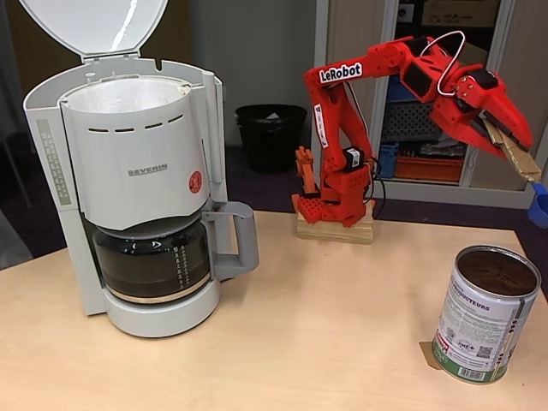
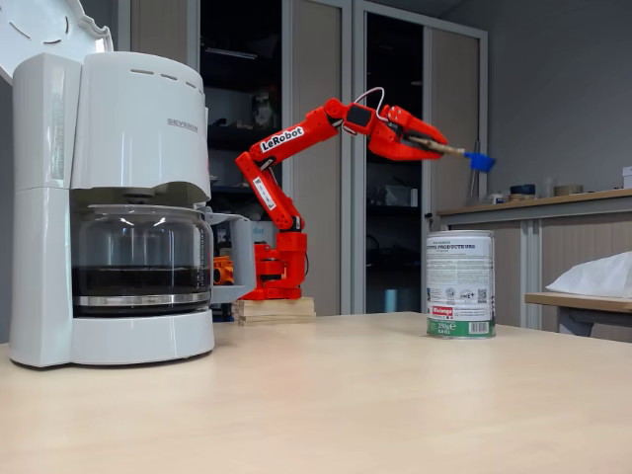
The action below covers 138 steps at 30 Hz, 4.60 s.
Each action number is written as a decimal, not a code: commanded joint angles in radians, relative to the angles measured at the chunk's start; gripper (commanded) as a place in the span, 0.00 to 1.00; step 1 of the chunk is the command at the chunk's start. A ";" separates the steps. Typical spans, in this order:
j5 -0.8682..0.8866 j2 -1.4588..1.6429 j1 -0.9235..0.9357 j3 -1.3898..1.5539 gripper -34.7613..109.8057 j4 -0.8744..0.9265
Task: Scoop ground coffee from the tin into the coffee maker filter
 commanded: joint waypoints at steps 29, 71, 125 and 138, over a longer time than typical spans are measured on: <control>-0.117 0.110 0.913 -0.067 0.24 -0.281; 0.824 0.287 1.445 -0.058 0.24 -0.158; 1.782 0.313 1.595 -0.216 0.24 0.052; 2.033 0.345 1.571 -0.075 0.24 -0.104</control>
